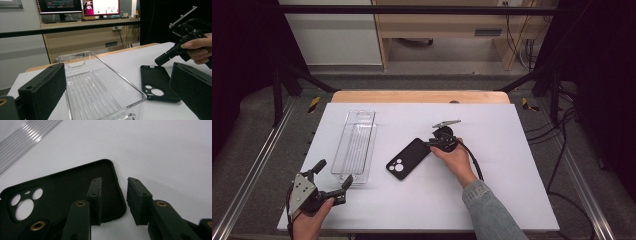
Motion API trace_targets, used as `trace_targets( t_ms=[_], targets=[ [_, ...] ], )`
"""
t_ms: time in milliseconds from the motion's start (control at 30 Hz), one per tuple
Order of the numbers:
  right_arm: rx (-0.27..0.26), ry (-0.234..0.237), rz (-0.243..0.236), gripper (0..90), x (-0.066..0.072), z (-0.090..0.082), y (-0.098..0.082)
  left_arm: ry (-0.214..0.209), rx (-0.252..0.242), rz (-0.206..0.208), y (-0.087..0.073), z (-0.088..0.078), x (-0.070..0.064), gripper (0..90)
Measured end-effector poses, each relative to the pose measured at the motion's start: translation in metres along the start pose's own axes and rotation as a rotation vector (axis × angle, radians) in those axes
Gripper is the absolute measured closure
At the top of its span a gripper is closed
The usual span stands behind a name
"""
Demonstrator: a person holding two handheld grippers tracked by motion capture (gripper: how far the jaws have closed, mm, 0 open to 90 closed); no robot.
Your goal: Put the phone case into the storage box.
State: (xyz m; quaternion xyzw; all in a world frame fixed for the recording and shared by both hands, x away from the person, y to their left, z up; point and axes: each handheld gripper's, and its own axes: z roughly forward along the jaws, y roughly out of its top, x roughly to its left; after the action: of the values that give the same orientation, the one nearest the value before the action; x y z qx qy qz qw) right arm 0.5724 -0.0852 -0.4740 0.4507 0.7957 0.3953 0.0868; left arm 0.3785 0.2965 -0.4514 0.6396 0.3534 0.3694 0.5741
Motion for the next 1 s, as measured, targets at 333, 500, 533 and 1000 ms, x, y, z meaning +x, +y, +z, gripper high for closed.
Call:
trace_targets(
  t_ms=[333, 500, 533, 1000],
  targets=[
    [0.001, 0.002, 0.011, 69.2, -0.0066, 0.0047, -0.0021, -0.003, 0.003, 0.002, -0.0001, 0.0004, -0.0003, 0.4],
    [0.008, 0.002, 0.017, 69.9, -0.0081, 0.0069, -0.0032, -0.004, 0.003, 0.003, -0.0001, 0.0004, -0.0003, 0.4],
    [0.007, 0.003, 0.018, 70.0, -0.0085, 0.0074, -0.0034, -0.004, 0.002, 0.002, -0.0002, 0.0004, -0.0003, 0.4],
    [0.006, 0.010, 0.023, 71.6, -0.0099, 0.0100, -0.0046, -0.006, 0.003, 0.002, -0.0002, 0.0005, -0.0004, 0.4]
  ],
)
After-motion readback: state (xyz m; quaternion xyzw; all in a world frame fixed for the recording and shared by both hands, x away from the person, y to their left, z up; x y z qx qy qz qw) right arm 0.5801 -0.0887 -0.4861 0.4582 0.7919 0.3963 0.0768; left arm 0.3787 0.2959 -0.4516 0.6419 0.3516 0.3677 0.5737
